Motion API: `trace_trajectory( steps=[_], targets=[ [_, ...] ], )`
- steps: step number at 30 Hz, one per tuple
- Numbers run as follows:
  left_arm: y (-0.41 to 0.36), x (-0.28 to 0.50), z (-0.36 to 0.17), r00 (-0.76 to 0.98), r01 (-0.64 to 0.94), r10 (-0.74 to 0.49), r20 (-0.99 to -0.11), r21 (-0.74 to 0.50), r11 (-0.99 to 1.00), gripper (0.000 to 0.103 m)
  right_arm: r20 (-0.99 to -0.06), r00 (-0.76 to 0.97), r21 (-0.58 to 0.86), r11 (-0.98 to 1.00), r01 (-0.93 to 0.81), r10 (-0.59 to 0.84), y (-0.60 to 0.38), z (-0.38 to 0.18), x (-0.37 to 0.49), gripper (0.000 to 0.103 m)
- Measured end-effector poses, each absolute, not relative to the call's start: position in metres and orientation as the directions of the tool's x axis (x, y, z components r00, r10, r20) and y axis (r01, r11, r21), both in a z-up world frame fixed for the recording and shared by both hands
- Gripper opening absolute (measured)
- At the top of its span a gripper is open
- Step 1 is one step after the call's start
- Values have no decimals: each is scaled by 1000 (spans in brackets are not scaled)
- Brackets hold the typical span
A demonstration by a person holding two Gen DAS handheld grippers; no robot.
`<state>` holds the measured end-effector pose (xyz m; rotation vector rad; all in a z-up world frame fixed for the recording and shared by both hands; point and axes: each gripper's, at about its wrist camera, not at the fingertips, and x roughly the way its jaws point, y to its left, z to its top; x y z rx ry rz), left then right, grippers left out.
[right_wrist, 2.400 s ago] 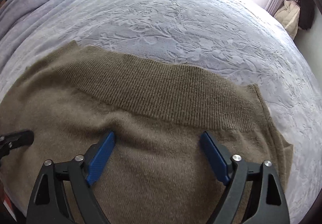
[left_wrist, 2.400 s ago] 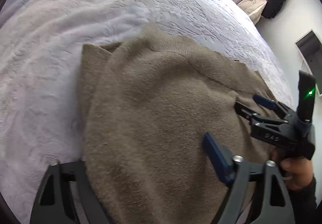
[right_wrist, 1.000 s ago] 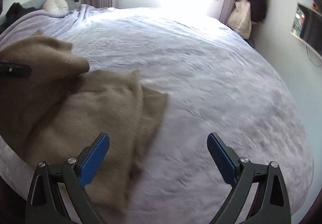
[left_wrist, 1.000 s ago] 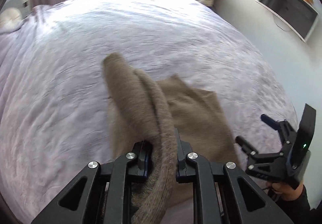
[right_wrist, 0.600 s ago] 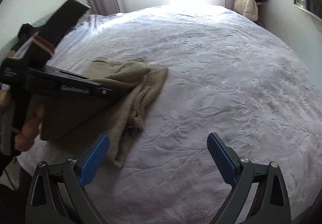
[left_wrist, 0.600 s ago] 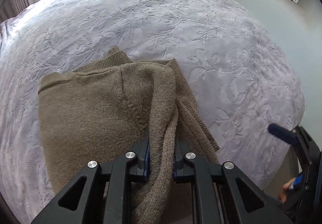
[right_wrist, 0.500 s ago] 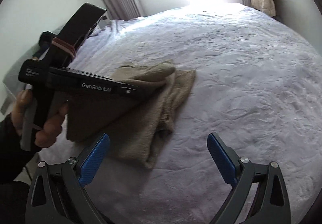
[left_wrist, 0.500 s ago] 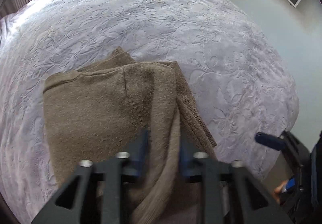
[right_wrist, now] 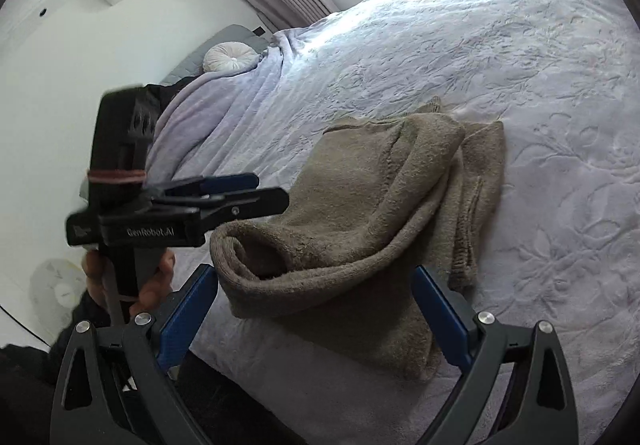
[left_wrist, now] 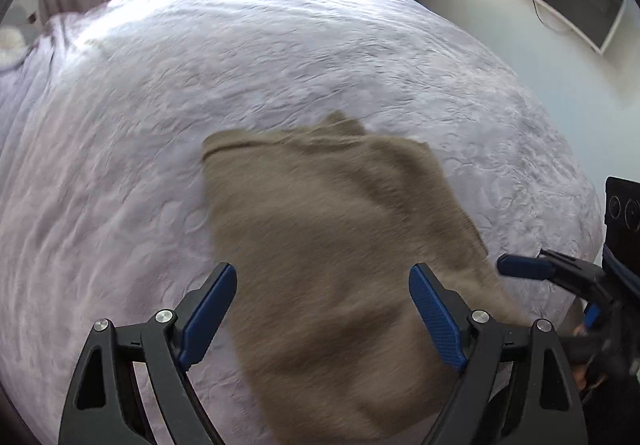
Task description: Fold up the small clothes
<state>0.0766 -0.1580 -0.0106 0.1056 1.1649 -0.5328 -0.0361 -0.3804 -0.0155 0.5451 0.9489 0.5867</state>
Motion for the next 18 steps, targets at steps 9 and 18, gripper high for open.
trace_trajectory(
  steps=[9,18],
  targets=[
    [-155,54,-46,256,469,-331,-908,-183,864,88,-587,384,758,650,-48,713,-391,-42,8,92],
    [-173,49,-47,291,499,-272,-917,-97,861,88,-772,299,586,811,-11,561,-363,-58,71,15]
  ],
)
